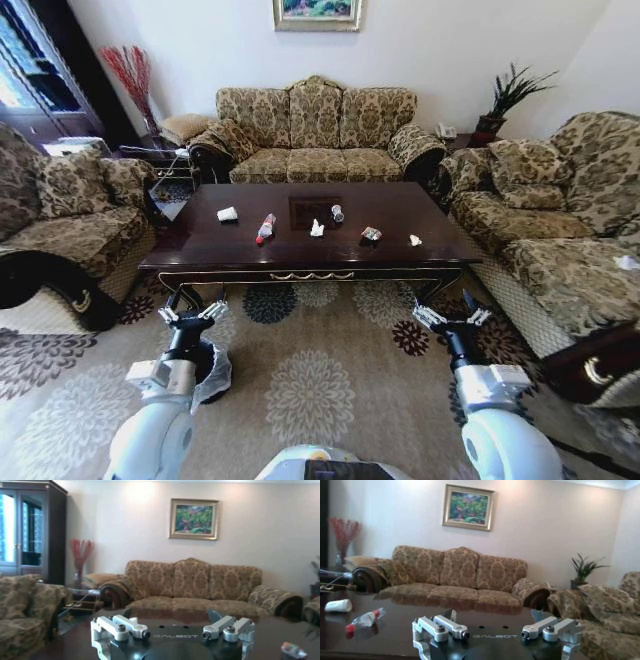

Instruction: Move to the front of the table and place the trash on the table into the trash bin.

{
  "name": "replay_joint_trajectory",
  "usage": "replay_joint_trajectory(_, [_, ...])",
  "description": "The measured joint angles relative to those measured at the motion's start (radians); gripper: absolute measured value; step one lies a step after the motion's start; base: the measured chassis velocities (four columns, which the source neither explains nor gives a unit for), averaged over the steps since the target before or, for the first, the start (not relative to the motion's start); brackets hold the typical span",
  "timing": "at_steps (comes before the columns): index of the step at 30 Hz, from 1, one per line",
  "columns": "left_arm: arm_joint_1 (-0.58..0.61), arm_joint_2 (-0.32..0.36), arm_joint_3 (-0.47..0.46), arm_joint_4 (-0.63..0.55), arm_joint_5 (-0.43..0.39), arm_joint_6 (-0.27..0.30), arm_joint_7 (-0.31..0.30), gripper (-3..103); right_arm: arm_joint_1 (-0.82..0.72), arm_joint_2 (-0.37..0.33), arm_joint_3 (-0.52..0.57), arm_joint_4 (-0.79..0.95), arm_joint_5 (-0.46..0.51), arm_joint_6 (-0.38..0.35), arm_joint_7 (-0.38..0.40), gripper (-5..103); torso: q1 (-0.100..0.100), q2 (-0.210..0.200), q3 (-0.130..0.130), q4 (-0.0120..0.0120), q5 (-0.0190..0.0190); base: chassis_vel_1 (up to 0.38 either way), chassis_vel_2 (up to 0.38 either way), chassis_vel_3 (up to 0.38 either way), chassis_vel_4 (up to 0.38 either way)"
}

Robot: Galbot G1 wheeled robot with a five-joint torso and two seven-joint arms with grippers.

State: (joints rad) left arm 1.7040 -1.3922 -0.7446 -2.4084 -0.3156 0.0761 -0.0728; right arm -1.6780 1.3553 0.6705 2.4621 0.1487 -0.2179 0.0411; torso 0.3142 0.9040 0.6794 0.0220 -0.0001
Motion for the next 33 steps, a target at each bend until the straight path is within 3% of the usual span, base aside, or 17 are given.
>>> replay_joint_trajectory(9, [0.021,0.014,-0.002,0.019,-0.032,0.002,0.028,100,-0.028,-0.015,0.027,0.001,0.030,0.006,-0.023,100,0.000,0.000,0.000,0.0000,0.0001,0.000,0.000,0.000,0.000])
replay_joint_trajectory(22, [0.047,-0.015,0.002,0.019,-0.002,-0.029,0.053,100,-0.044,0.019,0.018,0.013,-0.023,-0.003,-0.002,100,0.000,0.000,0.000,0.0000,0.0002,0.000,0.000,0.000,0.000])
replay_joint_trajectory(33, [0.054,-0.026,0.010,0.019,0.023,-0.042,0.054,100,-0.061,0.049,0.007,-0.004,-0.044,0.059,-0.019,100,0.000,0.000,0.000,-0.0001,0.0003,0.022,0.018,-0.025,-0.029])
